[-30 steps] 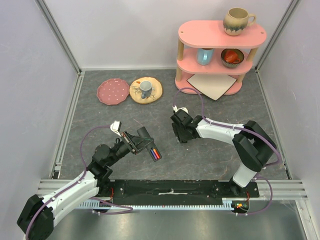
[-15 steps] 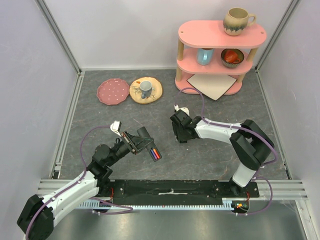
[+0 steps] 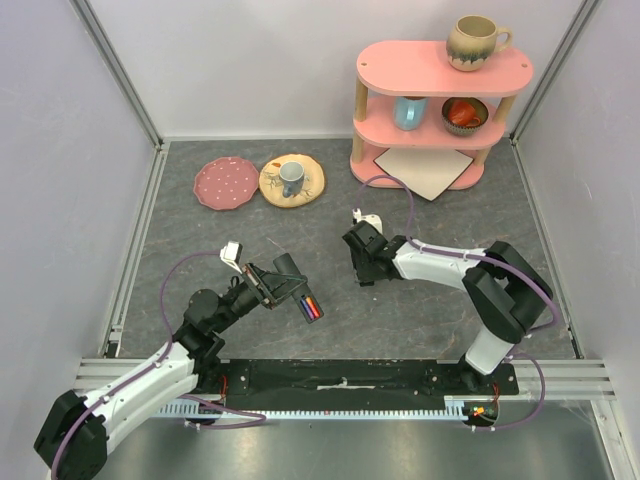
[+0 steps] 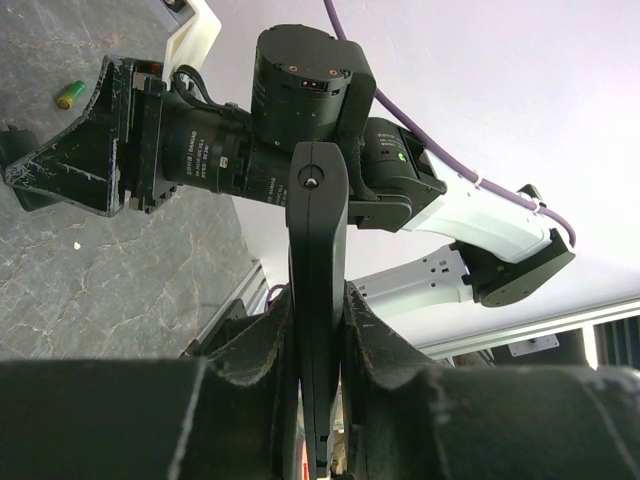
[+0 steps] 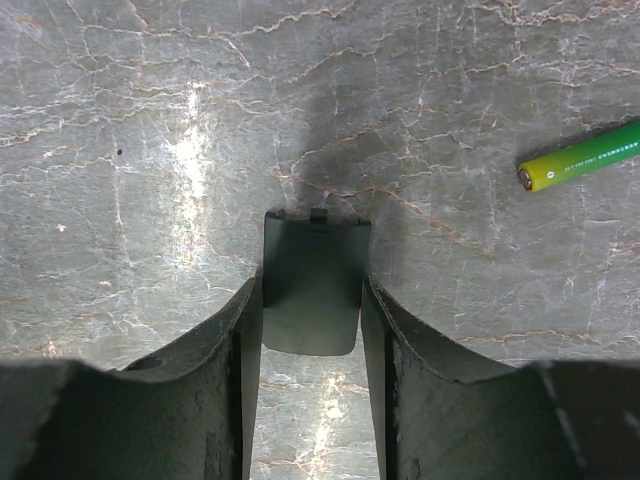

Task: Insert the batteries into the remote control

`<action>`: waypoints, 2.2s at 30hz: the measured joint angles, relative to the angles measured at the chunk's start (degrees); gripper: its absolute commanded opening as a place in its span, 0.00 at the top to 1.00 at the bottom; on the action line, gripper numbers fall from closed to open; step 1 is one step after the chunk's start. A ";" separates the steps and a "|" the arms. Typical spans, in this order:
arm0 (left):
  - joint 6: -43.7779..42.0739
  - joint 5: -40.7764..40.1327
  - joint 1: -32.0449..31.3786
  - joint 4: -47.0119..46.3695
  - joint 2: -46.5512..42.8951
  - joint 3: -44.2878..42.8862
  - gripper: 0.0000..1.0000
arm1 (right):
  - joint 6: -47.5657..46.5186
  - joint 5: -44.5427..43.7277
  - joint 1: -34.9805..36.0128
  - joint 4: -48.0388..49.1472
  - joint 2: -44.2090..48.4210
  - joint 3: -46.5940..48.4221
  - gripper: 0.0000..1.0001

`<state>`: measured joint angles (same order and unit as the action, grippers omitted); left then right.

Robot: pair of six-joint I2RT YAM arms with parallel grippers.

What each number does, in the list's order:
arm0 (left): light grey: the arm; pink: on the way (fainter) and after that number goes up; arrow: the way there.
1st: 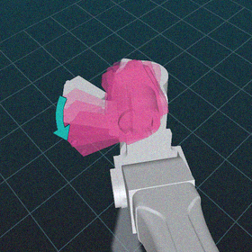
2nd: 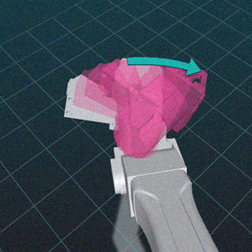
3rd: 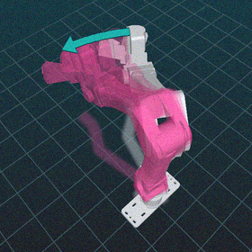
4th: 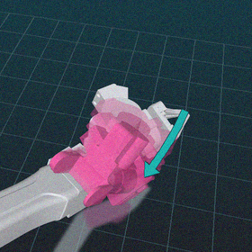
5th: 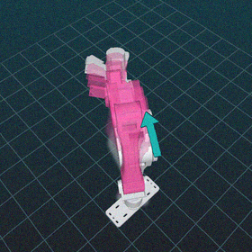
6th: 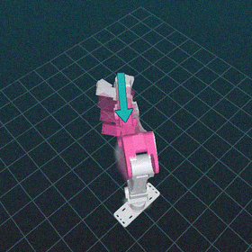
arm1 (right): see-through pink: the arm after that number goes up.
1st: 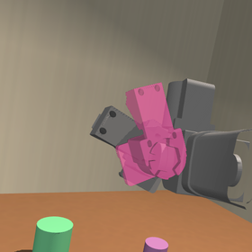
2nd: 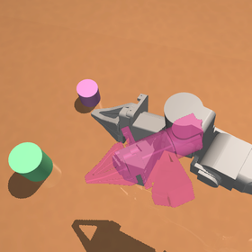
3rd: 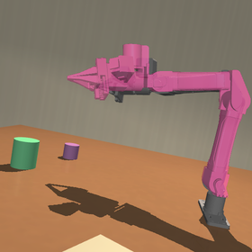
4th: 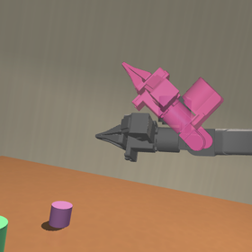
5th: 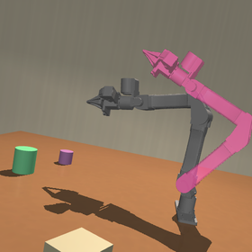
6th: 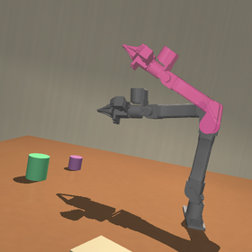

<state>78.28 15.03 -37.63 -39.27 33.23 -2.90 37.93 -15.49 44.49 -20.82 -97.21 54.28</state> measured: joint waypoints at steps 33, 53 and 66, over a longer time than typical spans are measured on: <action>-0.39 -0.22 -0.02 -27.69 38.21 -2.95 0.98 | -7.10 4.50 12.87 -31.32 21.88 20.41 0.73; 1.16 -1.73 -2.03 -34.18 49.20 -3.17 0.98 | -5.35 5.73 21.66 -34.99 12.76 25.68 0.75; 1.14 -3.10 -3.15 -34.58 46.53 -3.17 0.98 | -4.44 6.14 22.14 -31.69 10.56 24.24 0.75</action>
<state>79.42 11.92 -40.77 -73.84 79.77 -6.07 33.50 -9.34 66.63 -52.51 -86.65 78.52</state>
